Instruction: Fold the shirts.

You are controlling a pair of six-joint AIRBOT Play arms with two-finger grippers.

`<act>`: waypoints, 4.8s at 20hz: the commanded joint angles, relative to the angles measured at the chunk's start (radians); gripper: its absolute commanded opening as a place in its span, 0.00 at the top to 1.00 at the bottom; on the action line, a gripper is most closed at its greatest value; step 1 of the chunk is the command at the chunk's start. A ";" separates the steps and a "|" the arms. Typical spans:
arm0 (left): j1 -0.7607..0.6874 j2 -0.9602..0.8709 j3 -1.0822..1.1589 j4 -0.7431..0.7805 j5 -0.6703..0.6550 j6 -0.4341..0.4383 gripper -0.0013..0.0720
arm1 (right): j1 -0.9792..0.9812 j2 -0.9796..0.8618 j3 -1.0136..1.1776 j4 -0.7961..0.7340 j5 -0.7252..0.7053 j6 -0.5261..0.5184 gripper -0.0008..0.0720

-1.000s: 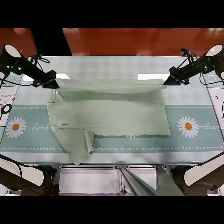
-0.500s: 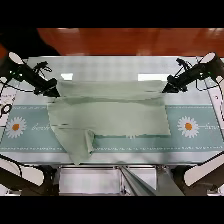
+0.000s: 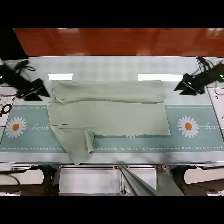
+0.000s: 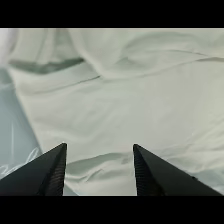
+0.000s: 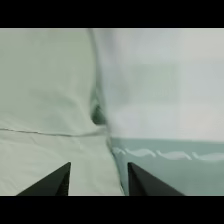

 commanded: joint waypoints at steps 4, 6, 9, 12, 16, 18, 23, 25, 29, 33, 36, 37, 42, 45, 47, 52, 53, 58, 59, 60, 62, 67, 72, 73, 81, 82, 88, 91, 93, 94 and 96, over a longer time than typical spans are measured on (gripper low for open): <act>0.412 0.444 -0.640 -0.354 0.190 0.167 0.29 | -0.190 0.436 -0.648 0.164 -0.230 -0.190 0.42; 0.490 0.476 -0.794 -0.362 0.200 0.164 0.29 | -0.198 0.509 -0.769 0.211 -0.255 -0.201 0.42; 0.497 0.466 -0.909 -0.312 0.222 0.167 0.29 | -0.192 0.547 -0.821 0.256 -0.246 -0.223 0.42; 0.466 0.449 -0.928 -0.301 0.245 0.196 0.29 | -0.192 0.547 -0.821 0.282 -0.243 -0.223 0.42; 0.396 0.384 -0.928 -0.301 0.275 0.204 0.29 | -0.192 0.547 -0.821 0.317 -0.240 -0.233 0.42; 0.357 0.334 -0.928 -0.305 0.283 0.215 0.29 | -0.192 0.547 -0.821 0.317 -0.241 -0.233 0.42; 0.198 0.266 -0.926 -0.315 0.330 0.238 0.47 | -0.193 0.547 -0.820 0.324 -0.241 -0.230 0.42; 0.158 0.266 -0.918 -0.315 0.332 0.256 0.95 | -0.211 0.547 -0.820 0.283 -0.246 -0.219 0.42; 0.158 0.270 -0.902 -0.315 0.322 0.256 0.95 | -0.244 0.547 -0.825 0.040 -0.163 -0.067 0.42; 0.158 0.270 -0.902 -0.315 0.323 0.256 0.95 | -0.243 0.544 -0.877 0.039 -0.113 -0.072 0.42; 0.158 0.270 -0.902 -0.315 0.323 0.256 0.95 | -0.243 0.486 -0.878 0.081 -0.121 -0.103 0.42; 0.158 0.270 -0.902 -0.315 0.323 0.256 0.95 | -0.241 0.457 -0.878 0.102 -0.126 -0.114 0.42; 0.158 0.270 -0.902 -0.316 0.323 0.256 0.95 | -0.117 0.305 -0.850 0.222 -0.232 -0.155 0.42; 0.158 0.270 -0.901 -0.315 0.319 0.256 0.95 | -0.037 0.264 -0.777 0.265 -0.248 -0.186 0.96; 0.158 0.270 -0.892 -0.315 0.307 0.278 0.95 | -0.018 0.264 -0.729 0.262 -0.195 -0.219 0.96; 0.164 0.267 -0.745 -0.372 0.272 0.285 0.95 | -0.017 0.264 -0.605 0.252 -0.139 -0.220 0.96; 0.163 0.260 -0.700 -0.418 0.283 0.285 0.95 | -0.017 0.259 -0.575 0.267 -0.150 -0.218 0.96; 0.068 0.109 -0.400 -0.470 0.311 0.224 0.95 | -0.017 0.124 -0.389 0.374 -0.170 -0.219 0.96; 0.042 0.065 -0.336 -0.470 0.312 0.213 0.95 | -0.017 0.092 -0.353 0.389 -0.175 -0.219 0.96; 0.023 0.016 -0.269 -0.469 0.312 0.196 0.95 | -0.017 0.063 -0.320 0.407 -0.175 -0.218 0.96; -0.002 -0.092 -0.122 -0.469 0.307 0.142 0.95 | -0.017 0.006 -0.253 0.430 -0.177 -0.218 0.96; -0.043 -0.299 0.146 -0.469 0.259 0.073 0.95 | -0.010 -0.108 -0.116 0.472 -0.173 -0.211 0.96; -0.047 -0.396 0.279 -0.469 0.266 0.030 0.95 | 0.046 -0.195 0.000 0.474 -0.216 -0.198 0.96; -0.046 -0.407 0.293 -0.469 0.269 0.027 0.95 | 0.050 -0.210 0.018 0.474 -0.227 -0.188 0.96; -0.040 -0.461 0.328 -0.470 0.298 0.024 0.95 | 0.050 -0.257 0.078 0.474 -0.268 -0.154 0.96; -0.040 -0.461 0.328 -0.470 0.308 0.024 0.95 | 0.051 -0.263 0.078 0.474 -0.268 -0.154 0.96; -0.060 -0.465 0.328 -0.476 0.348 0.071 0.95 | 0.078 -0.311 0.078 0.482 -0.274 -0.150 0.96; -0.060 -0.461 0.332 -0.479 0.316 0.059 0.41 | 0.080 -0.308 0.078 0.494 -0.286 -0.107 0.50; -0.025 -0.459 0.385 -0.457 0.188 0.049 0.29 | 0.047 -0.287 0.096 0.500 -0.208 -0.106 0.42; 0.003 -0.452 0.417 -0.423 0.120 0.028 0.29 | 0.015 -0.272 0.113 0.499 -0.145 -0.106 0.42; 0.065 -0.381 0.442 -0.255 0.033 -0.038 0.29 | -0.071 -0.217 0.143 0.496 -0.020 -0.108 0.42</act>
